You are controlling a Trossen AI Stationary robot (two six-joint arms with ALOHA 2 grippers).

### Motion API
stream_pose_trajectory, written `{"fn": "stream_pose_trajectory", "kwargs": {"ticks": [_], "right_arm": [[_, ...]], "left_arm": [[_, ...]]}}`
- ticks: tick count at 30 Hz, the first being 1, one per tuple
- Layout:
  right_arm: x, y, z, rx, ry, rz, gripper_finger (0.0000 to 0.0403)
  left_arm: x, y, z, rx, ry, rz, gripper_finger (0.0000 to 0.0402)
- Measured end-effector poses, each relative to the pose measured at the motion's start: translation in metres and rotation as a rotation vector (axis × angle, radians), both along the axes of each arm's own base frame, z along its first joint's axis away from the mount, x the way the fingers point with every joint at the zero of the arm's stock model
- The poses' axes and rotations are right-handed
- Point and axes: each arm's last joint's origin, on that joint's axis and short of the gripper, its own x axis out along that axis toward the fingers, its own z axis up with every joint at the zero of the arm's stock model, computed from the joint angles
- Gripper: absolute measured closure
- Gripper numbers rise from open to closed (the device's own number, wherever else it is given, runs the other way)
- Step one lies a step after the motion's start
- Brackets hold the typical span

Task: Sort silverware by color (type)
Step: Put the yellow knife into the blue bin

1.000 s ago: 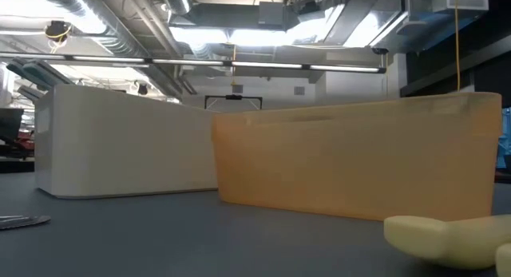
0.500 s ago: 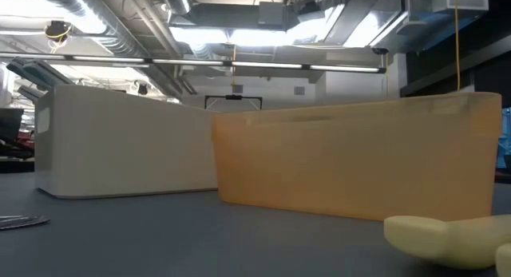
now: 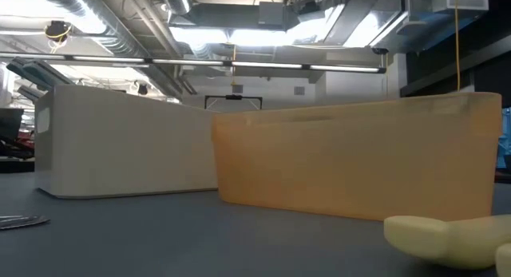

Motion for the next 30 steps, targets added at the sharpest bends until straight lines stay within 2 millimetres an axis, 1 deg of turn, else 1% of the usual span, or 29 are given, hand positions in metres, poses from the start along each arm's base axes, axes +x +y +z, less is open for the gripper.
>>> {"fn": "stream_pose_trajectory", "kwargs": {"ticks": [5, 13, 30], "right_arm": [[0.000, 0.000, 0.000, 0.000, 0.000, 0.000, 0.0265], [0.000, 0.000, 0.000, 0.000, 0.000, 0.000, 0.0265], [0.000, 0.000, -0.003, -0.010, 0.030, 0.000, 0.0265]], "left_arm": [[0.003, -0.003, 0.006, 0.012, -0.024, -0.054, 0.0300], [0.004, -0.003, 0.005, 0.020, -0.023, -0.059, 0.0303], [0.010, -0.014, -0.023, 0.041, -0.017, -0.066, 0.0303]]}}
